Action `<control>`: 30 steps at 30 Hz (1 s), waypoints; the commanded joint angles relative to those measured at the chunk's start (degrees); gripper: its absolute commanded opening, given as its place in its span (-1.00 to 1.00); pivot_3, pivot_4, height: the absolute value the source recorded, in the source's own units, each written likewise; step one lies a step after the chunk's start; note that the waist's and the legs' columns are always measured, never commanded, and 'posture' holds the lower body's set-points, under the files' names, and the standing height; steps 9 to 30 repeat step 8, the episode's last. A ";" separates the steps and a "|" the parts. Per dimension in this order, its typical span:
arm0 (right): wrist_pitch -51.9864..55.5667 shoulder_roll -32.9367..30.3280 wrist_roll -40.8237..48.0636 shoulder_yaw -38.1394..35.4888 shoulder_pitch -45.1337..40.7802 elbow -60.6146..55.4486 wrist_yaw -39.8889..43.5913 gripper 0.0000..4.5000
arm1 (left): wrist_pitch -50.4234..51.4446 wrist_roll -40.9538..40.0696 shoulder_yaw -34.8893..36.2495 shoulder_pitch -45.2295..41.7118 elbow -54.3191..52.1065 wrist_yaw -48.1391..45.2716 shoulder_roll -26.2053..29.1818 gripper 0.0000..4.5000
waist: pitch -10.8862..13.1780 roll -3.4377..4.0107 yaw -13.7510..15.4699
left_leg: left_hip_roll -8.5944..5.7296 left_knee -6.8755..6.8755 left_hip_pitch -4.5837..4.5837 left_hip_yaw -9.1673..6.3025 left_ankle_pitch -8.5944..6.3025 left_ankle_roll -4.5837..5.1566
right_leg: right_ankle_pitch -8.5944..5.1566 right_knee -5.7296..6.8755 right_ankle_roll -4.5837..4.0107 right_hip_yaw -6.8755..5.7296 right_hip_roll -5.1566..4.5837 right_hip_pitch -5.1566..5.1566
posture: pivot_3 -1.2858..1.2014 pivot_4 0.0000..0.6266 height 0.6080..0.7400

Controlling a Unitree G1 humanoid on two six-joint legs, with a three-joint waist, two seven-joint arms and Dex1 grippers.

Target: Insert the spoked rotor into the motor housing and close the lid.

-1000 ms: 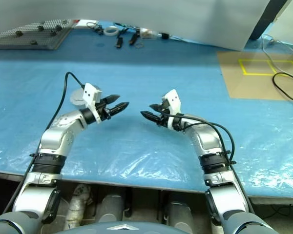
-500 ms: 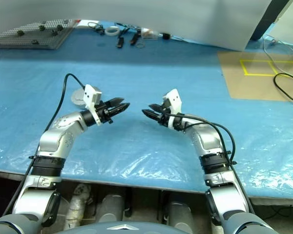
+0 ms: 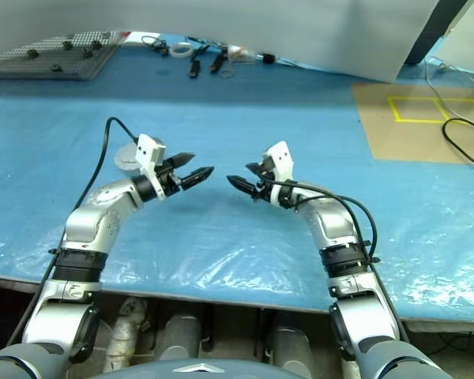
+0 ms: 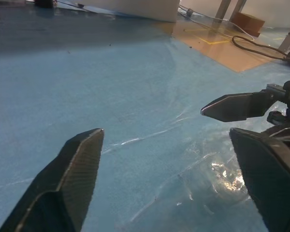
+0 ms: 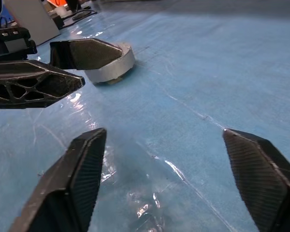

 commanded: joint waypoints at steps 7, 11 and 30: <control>-0.19 -0.29 -0.04 -0.11 1.44 -2.47 0.23 0.77 | -1.29 0.73 -0.54 1.00 -1.28 -0.98 0.59 1.00 | 0.00 0.00 0.02 | 0.00 0.00 0.00 0.00 0.00 0.00 | 0.00 0.00 0.00 0.00 0.00 0.00 | 0.03 -0.52 1.00; -0.23 -0.51 -0.15 0.05 2.05 -3.00 0.32 0.77 | -1.54 0.72 -0.41 1.16 -1.23 -1.04 0.58 1.00 | 0.00 0.00 0.02 | 0.00 -0.01 0.00 0.00 0.00 0.00 | 0.00 0.00 0.00 -0.01 0.00 0.00 | 0.03 -0.52 1.00; -0.23 -0.51 -0.15 0.05 2.05 -3.00 0.32 0.77 | -1.54 0.72 -0.41 1.16 -1.23 -1.04 0.58 1.00 | 0.00 0.00 0.02 | 0.00 -0.01 0.00 0.00 0.00 0.00 | 0.00 0.00 0.00 -0.01 0.00 0.00 | 0.03 -0.52 1.00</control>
